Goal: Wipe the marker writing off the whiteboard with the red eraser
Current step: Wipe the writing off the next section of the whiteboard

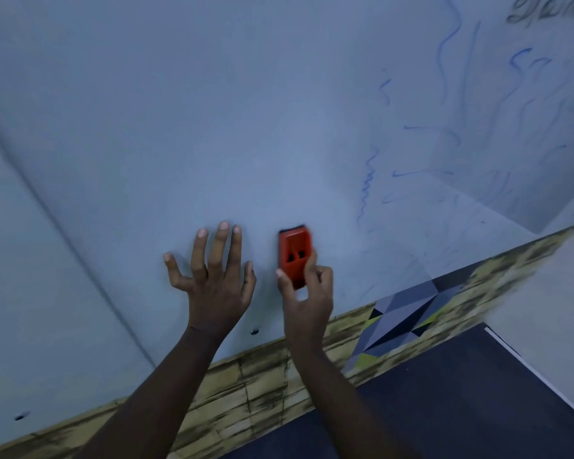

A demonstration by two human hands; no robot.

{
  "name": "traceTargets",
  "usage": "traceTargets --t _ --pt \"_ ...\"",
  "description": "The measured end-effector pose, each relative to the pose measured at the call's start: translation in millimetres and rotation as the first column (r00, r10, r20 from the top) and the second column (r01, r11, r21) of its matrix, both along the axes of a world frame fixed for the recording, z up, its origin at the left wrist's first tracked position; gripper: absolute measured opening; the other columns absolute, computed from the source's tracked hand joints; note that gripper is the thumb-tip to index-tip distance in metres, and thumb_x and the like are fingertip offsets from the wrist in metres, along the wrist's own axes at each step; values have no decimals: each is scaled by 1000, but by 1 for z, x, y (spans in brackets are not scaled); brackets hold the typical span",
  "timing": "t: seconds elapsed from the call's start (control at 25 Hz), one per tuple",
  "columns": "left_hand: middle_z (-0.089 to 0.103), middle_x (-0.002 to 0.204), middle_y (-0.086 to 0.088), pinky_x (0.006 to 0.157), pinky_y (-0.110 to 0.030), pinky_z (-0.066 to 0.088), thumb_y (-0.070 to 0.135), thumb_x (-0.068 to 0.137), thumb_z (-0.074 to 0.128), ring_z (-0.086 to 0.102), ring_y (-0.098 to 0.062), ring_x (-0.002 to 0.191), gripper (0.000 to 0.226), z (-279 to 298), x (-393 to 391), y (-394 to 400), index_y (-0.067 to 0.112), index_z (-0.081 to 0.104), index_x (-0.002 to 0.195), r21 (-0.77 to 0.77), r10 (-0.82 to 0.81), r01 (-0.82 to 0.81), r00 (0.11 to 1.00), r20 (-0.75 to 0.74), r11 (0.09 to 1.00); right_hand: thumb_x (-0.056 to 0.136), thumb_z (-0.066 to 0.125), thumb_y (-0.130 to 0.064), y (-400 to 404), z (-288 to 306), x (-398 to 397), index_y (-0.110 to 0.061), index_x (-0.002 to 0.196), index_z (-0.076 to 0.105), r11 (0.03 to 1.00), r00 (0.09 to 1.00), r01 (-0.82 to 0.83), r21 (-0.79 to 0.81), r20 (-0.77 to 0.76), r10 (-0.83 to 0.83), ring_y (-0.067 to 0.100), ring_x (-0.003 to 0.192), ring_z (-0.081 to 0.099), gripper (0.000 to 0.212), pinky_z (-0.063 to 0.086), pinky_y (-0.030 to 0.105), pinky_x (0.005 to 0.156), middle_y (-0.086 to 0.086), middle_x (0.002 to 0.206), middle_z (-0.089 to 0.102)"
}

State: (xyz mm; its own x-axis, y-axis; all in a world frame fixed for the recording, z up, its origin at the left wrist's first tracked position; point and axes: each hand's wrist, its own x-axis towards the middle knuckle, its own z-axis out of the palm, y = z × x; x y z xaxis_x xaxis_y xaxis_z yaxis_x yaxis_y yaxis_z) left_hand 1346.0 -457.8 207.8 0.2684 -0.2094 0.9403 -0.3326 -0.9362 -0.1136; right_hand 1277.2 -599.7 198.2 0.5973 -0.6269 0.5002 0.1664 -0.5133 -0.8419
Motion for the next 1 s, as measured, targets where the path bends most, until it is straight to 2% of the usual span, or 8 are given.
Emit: traceTargets --t 0.08,0.24,0.36,0.44,0.6,0.72,0.88,1.0 --pt "35 165 -6 122 -63 10 33 100 60 24 -26 156 72 15 -2 -12 11 36 164 31 -9 9 1000 16 999 98 59 -60 -7 -11 -2 -19 154 48 994 1000 -23 -106 -14 21 11 99 57 71 50 16 78 -6 109 49" --pt "39 164 -6 118 -56 23 28 101 58 34 -24 152 63 48 2 -36 9 46 159 66 -57 53 996 72 996 94 71 -46 -64 0 8 -22 145 59 899 1000 14 438 10 -21 14 98 67 58 59 25 81 1 107 60" --pt "26 172 -7 125 -57 12 32 103 54 22 -25 161 70 51 10 -52 5 33 165 61 -7 3 997 73 998 95 73 -40 -105 -30 14 -29 120 72 653 1000 19 757 -14 -13 25 100 72 27 63 43 82 2 103 74" --pt "15 177 -9 129 -60 3 33 104 52 12 -27 164 74 42 17 -57 3 25 166 80 28 -34 997 77 996 97 71 -38 -121 -57 16 -19 121 69 458 994 72 886 -101 40 31 99 71 31 61 43 78 6 108 72" --pt "12 178 -11 129 -62 2 36 104 48 11 -30 165 75 30 25 -59 2 24 166 79 83 -93 989 123 993 99 68 -31 -137 -109 10 2 129 54 34 948 134 990 -138 285 34 96 66 46 56 50 93 24 124 64" --pt "13 178 -11 130 -61 3 36 103 47 12 -30 164 75 29 27 -60 2 25 166 81 95 -109 983 160 991 98 69 -28 -151 -136 10 6 130 54 10 910 146 989 -138 392 35 100 65 49 58 48 85 28 130 63" --pt "12 178 -10 129 -60 4 36 104 44 11 -29 165 75 26 27 -60 3 22 167 74 101 -114 981 169 991 86 75 -47 -166 -119 6 0 116 60 63 916 129 990 -144 374 17 57 55 58 57 33 53 10 77 59" --pt "11 178 -10 130 -60 3 37 104 43 11 -30 165 74 25 27 -60 4 22 167 78 103 -119 979 176 990 90 73 -50 -186 -77 11 -6 127 65 230 981 89 969 -125 147 18 75 68 58 57 32 64 6 102 72"
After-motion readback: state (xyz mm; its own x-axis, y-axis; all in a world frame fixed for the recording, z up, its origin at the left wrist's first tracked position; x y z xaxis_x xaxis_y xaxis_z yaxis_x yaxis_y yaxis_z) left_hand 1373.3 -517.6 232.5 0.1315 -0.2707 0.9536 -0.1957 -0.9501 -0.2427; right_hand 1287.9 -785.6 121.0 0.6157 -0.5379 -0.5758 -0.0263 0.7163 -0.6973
